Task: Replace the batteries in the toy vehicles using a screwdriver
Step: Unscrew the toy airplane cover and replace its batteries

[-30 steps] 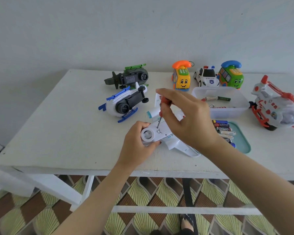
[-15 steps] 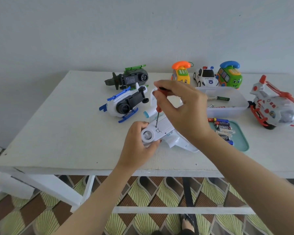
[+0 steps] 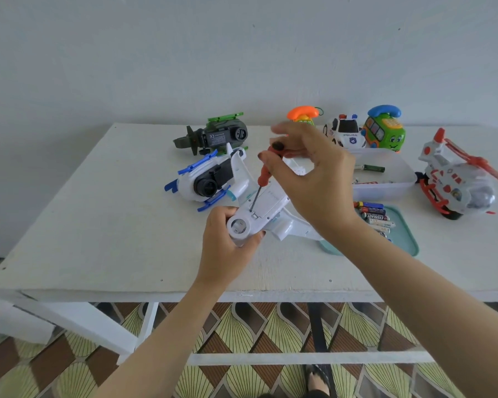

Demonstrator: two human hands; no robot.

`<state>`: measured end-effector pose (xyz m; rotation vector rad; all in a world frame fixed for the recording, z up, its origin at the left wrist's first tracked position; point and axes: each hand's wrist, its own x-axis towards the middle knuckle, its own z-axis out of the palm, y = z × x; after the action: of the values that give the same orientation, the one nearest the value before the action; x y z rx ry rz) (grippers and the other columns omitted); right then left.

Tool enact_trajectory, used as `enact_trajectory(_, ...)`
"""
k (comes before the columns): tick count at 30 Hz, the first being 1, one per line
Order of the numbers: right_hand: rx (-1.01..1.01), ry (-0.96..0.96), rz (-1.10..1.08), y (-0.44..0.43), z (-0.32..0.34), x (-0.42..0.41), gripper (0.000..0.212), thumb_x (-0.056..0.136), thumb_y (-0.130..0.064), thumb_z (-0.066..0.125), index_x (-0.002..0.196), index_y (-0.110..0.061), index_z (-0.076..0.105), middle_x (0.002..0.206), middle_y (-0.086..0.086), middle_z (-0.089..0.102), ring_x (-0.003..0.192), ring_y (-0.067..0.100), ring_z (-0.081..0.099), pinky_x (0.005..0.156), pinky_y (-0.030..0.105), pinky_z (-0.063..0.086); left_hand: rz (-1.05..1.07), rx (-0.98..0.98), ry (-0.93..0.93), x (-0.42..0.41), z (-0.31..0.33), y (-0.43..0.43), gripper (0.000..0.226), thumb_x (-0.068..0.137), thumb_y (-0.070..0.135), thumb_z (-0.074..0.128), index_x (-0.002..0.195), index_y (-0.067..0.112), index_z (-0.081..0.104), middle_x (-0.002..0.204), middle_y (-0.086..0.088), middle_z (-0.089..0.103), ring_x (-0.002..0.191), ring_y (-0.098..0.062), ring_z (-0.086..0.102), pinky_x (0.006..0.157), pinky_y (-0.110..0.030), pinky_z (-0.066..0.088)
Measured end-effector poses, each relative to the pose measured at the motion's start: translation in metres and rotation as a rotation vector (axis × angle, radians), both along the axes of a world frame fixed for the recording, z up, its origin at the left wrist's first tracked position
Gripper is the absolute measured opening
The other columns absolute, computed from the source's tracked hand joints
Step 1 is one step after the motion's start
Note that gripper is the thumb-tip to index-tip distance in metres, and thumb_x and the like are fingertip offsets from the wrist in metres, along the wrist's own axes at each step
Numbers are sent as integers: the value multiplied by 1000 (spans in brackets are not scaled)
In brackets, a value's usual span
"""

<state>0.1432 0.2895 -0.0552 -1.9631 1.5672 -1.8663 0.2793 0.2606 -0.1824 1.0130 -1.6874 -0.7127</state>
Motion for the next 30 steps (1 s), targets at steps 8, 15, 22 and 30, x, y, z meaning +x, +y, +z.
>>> enact_trajectory(8,-21,44,-32,-5,-14,10,26,79,-13,76,104,-8,72,85,-2,61,82,6,58,81,21,51,-26,41,-55,-3,-4,-3,48,68,11,85,100,5,50,99,-4,55,88,-9,56,70,-7,45)
enact_trajectory(15,23,95,-67,-10,-15,10,23,86,-11,64,107,-2,66,81,-2,67,76,14,67,75,26,52,-11,72,-60,-3,-3,-2,49,66,9,86,98,7,49,95,5,51,86,-5,54,70,-7,45)
enact_trajectory(22,-59,183,-115,-13,-11,7,31,76,-24,79,98,-3,72,76,3,62,80,8,51,76,4,37,-10,71,-69,-2,-1,-1,50,66,8,86,99,7,48,94,9,49,87,1,52,69,-5,43)
enact_trajectory(30,16,101,-99,-14,-19,4,24,91,-8,59,112,2,61,84,6,66,75,21,65,75,26,52,0,68,-73,-3,1,0,51,66,8,86,98,10,47,94,12,47,87,1,52,70,-5,44)
